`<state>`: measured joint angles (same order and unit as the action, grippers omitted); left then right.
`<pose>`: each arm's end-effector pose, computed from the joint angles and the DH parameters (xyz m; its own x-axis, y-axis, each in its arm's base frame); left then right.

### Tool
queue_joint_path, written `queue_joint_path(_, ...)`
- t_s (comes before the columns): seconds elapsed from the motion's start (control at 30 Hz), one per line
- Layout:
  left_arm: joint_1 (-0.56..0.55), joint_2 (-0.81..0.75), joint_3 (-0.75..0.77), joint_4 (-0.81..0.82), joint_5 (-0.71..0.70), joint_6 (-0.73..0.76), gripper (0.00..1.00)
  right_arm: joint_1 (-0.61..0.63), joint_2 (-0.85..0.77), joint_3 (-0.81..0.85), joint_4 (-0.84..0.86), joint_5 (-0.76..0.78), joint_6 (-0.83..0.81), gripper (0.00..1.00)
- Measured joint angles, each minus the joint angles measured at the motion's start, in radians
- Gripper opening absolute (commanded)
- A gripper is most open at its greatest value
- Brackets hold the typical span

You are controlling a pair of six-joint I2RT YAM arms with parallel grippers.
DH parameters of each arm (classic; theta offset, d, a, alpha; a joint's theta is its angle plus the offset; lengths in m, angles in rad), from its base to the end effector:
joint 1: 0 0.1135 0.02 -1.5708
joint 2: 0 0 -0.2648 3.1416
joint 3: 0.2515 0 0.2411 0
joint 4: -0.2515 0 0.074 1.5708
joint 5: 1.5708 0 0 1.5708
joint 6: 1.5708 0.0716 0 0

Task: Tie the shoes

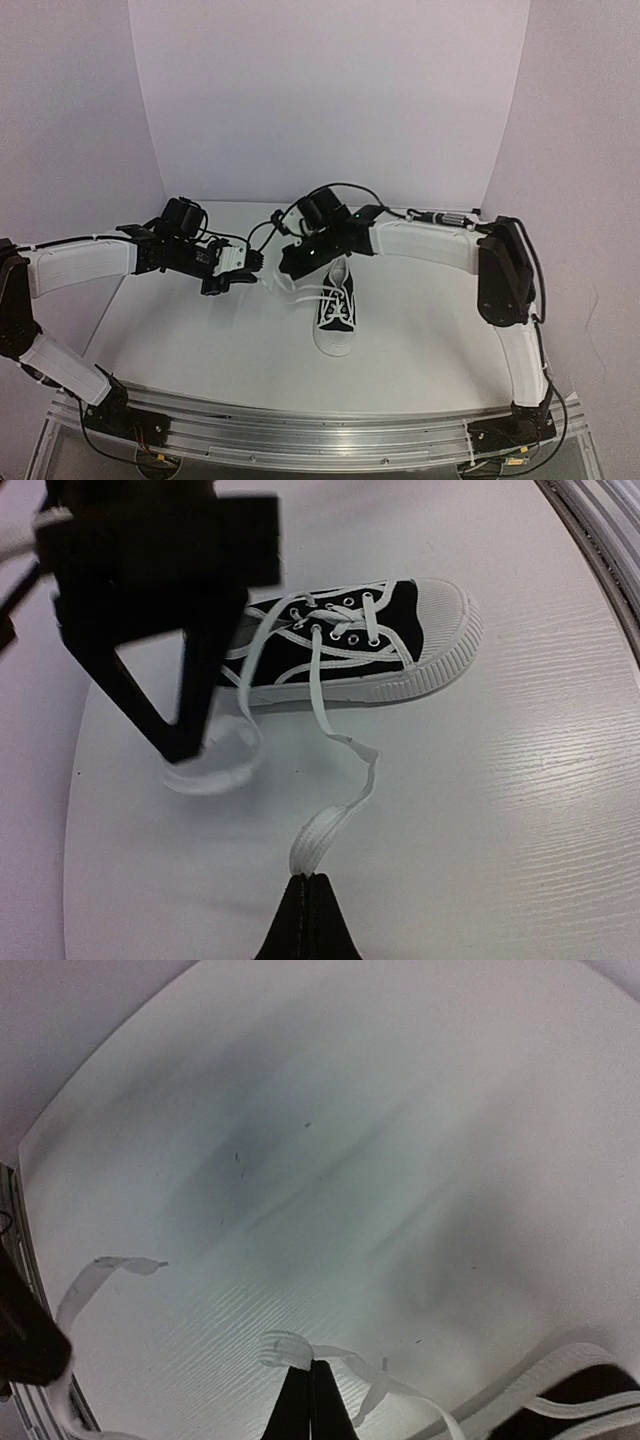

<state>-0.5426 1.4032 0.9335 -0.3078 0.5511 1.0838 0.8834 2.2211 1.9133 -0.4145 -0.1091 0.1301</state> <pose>0.2439 -0.1908 0.2277 0.3901 0.6440 -0.6581 0.8863 -0.0689 0.4579 0.3302 0.4146 0.2147 -0.5223 -0.4330 -0.7346 -0.7588 0.6291 0.1687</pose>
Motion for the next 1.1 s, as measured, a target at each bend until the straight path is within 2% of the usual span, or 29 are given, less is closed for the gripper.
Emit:
queue_joint_path(0.03,0.0,-0.003,-0.004,-0.001,0.003,-0.001,0.0,0.013,0.029,0.002,0.0,-0.014,-0.002,0.29)
queue_joint_path(0.1,0.0,-0.005,-0.006,-0.002,0.007,-0.012,0.0,0.028,0.067,0.003,-0.003,-0.044,0.001,0.51)
queue_joint_path(0.2,0.0,-0.005,-0.006,-0.007,0.008,-0.036,0.0,0.029,0.074,0.003,-0.001,-0.074,-0.001,0.64)
queue_joint_path(0.37,0.0,-0.005,-0.006,0.009,0.007,-0.069,0.0,0.02,0.02,-0.023,0.01,-0.045,-0.026,0.79)
queue_joint_path(0.5,0.0,-0.005,-0.006,0.028,0.007,-0.095,0.0,0.02,-0.062,-0.05,0.012,0.001,-0.052,0.82)
queue_joint_path(0.6,0.0,0.006,-0.005,0.054,0.005,-0.138,0.0,0.02,-0.137,-0.088,0.027,0.036,-0.059,0.74)
queue_joint_path(0.7,0.004,0.042,0.009,0.081,-0.006,-0.197,0.0,0.02,-0.235,-0.176,0.05,0.064,-0.062,0.65)
queue_joint_path(0.87,0.032,0.128,0.046,0.131,-0.044,-0.26,0.0,0.061,-0.396,-0.408,0.173,0.084,-0.126,0.68)
queue_joint_path(0.97,0.052,0.184,0.073,0.156,-0.069,-0.274,0.0,0.143,-0.402,-0.523,0.287,0.083,-0.199,0.7)
queue_joint_path(1.1,0.075,0.248,0.104,0.178,-0.093,-0.273,0.0,0.224,-0.293,-0.567,0.406,0.071,-0.271,0.74)
